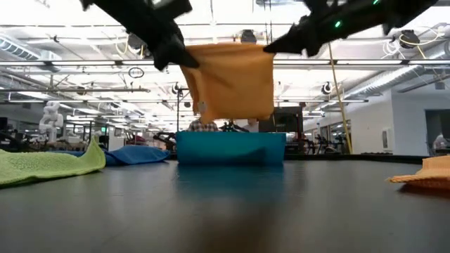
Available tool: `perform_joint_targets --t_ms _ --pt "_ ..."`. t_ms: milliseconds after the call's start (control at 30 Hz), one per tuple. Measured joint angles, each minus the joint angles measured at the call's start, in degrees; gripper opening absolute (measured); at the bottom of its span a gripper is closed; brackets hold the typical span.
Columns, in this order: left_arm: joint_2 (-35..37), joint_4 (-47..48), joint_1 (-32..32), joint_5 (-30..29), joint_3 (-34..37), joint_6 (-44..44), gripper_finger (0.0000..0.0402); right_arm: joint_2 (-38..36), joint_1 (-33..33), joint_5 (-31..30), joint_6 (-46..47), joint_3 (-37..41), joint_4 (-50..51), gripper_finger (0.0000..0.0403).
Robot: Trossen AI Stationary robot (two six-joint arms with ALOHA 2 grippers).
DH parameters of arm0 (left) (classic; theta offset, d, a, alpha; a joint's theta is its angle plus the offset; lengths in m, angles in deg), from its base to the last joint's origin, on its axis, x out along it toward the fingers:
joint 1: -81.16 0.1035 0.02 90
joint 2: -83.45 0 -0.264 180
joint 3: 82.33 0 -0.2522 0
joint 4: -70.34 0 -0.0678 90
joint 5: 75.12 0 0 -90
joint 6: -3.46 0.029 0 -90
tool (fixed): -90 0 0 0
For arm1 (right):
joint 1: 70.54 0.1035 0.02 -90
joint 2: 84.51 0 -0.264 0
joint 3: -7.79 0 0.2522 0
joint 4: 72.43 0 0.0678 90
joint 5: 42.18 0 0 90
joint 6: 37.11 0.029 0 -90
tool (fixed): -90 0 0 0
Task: Fold microfiber towels
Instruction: Put the folded orange microfiber cloth into the blue bin
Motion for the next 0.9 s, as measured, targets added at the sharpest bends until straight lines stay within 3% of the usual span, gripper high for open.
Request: perform_joint_targets --t_ms 233,467,900 --pt "-0.52 -1.05 12.45 8.37 -0.05 6.98 0.0006 2.7 -15.39 13.31 0.54 0.0 -0.72 0.0" --pt "-0.64 -1.47 20.96 18.42 -0.09 14.1 0.0005 8.36 -24.77 22.79 1.74 -0.05 -6.26 0.0" --pt "-2.2 -2.72 30.34 28.82 -0.02 24.36 0.0012 17.19 -32.15 26.05 -3.2 -0.28 -15.54 0.0"
